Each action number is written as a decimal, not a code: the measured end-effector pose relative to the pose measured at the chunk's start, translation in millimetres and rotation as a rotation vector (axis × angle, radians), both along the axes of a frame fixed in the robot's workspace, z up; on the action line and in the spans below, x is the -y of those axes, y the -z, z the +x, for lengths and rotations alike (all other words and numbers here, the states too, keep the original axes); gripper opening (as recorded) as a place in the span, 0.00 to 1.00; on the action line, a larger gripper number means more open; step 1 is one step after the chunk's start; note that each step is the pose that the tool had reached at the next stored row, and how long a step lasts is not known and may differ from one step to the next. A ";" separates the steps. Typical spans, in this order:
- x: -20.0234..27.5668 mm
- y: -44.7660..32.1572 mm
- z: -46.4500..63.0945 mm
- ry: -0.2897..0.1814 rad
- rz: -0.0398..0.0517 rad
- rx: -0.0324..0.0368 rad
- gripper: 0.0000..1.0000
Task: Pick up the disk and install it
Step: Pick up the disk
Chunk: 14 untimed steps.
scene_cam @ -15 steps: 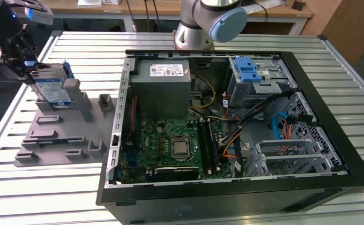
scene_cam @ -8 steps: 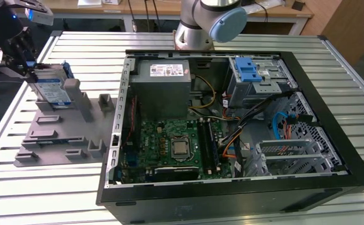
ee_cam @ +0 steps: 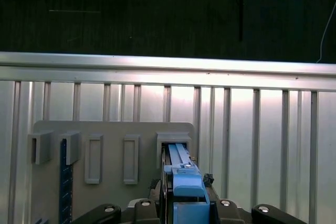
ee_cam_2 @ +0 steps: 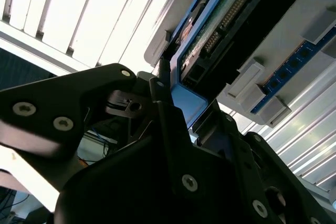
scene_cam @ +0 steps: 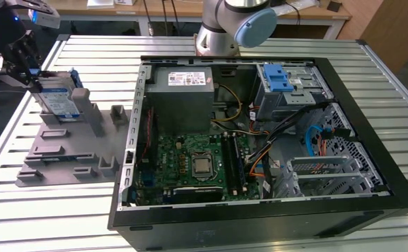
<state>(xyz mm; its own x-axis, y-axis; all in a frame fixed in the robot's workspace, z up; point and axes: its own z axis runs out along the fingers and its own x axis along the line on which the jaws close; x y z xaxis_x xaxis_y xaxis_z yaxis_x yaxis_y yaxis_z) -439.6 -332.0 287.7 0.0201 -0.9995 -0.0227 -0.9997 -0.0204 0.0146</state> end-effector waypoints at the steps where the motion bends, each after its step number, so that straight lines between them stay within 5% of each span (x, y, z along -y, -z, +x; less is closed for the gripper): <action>1: 0.0 0.1 0.0 0.000 -0.0002 0.0001 0.42; 14: -1.1 0.6 0.1 0.000 -0.0057 -0.0022 0.49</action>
<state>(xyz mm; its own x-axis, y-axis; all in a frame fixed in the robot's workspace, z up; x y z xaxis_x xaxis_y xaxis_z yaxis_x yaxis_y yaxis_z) -439.6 -330.9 287.2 0.0201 -0.9997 -0.0171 -0.9996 -0.0204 0.0169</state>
